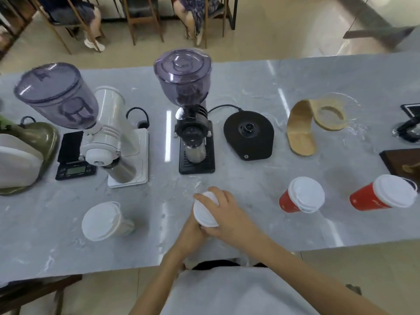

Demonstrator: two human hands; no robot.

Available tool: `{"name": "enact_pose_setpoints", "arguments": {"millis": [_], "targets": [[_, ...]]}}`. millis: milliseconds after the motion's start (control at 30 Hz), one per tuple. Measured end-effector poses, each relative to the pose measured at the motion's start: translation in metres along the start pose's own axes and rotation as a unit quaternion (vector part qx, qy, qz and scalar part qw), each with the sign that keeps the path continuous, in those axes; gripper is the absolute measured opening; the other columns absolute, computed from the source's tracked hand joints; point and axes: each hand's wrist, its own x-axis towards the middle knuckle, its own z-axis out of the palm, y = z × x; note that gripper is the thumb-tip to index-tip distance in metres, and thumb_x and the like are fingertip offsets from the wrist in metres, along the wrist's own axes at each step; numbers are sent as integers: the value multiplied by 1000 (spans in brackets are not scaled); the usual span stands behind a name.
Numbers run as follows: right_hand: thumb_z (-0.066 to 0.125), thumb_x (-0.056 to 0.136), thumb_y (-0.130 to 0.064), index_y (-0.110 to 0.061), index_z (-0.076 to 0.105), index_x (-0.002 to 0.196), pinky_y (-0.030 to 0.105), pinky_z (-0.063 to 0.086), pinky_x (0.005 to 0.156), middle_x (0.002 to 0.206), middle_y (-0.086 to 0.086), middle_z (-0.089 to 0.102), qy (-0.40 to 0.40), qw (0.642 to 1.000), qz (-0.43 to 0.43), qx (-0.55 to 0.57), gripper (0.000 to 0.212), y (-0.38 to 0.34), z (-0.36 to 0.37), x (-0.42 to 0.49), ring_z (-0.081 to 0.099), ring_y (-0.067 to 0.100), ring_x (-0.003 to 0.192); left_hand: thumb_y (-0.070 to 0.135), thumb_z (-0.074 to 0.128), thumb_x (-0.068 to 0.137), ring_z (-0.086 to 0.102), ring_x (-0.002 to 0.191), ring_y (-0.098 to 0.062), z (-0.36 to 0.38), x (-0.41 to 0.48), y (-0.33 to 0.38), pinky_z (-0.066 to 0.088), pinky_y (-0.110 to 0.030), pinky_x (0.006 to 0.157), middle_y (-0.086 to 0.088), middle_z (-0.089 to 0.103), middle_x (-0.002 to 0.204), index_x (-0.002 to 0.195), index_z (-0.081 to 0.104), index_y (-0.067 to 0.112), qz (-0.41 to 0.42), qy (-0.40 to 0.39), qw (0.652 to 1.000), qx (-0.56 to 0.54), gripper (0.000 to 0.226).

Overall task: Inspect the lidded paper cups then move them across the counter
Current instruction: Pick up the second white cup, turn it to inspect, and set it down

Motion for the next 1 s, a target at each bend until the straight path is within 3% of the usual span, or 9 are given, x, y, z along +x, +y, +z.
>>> {"name": "enact_pose_setpoints", "arguments": {"millis": [67,200,300,400,500,567,700,833,1000], "targets": [[70,85,-31,-37,33,152,47,47,100,153,4,27,-15,999,-24,25,77,11,-7,2,30,29,134,47,75,84,58,127,-11,8,1,0,54,-35,97,12,61,137,136,47,51,1,25,999,-29,60],[74,78,-43,-46,33,149,42,45,101,148,-5,33,-51,996,-36,67,81,37,-58,-1,36,21,132,36,83,73,59,117,6,32,11,32,53,-13,84,33,60,125,126,37,71,19,25,999,-11,78],[75,75,-45,-47,37,146,32,45,97,139,-12,45,-42,996,-64,48,80,51,-138,-3,45,9,125,32,88,68,64,108,4,50,20,83,58,-18,77,29,62,121,129,38,64,43,9,998,-44,85],[75,74,-46,-52,40,142,18,38,94,136,-22,47,-26,996,-86,27,76,56,-238,-7,41,-5,118,41,83,74,61,117,-1,68,31,157,56,-18,83,23,62,128,130,48,55,124,7,987,-105,68],[78,78,-45,-54,43,139,6,34,84,131,-34,45,-18,994,-112,-3,72,48,-336,-16,39,-17,107,48,68,86,65,119,-14,90,49,236,57,-40,94,7,68,130,121,64,42,168,-12,962,-214,36],[78,78,-46,-56,45,136,-1,37,80,122,-46,42,-5,991,-128,-24,68,38,-395,-25,42,-27,100,48,64,86,72,108,-23,100,62,286,53,-59,96,-4,72,124,116,72,30,137,-37,924,-356,36],[79,76,-46,-55,51,135,25,56,89,132,-34,52,24,985,-171,-27,66,20,-490,-49,57,-7,114,51,61,92,55,125,-46,102,74,373,46,-60,99,-22,61,136,135,61,11,114,-248,830,-487,58],[78,79,-42,-49,51,138,40,58,93,142,-17,54,75,974,-216,-1,66,16,-562,-67,62,8,120,53,50,93,69,94,-43,100,76,439,63,-46,67,-28,64,117,124,65,-6,74,-377,763,-520,68],[71,89,-32,-45,45,145,47,50,104,152,-23,41,70,966,-250,-6,63,17,-628,-70,51,13,135,49,55,93,62,68,-39,107,74,513,57,-36,41,-34,59,102,119,64,-13,109,-418,692,-578,68]]}}
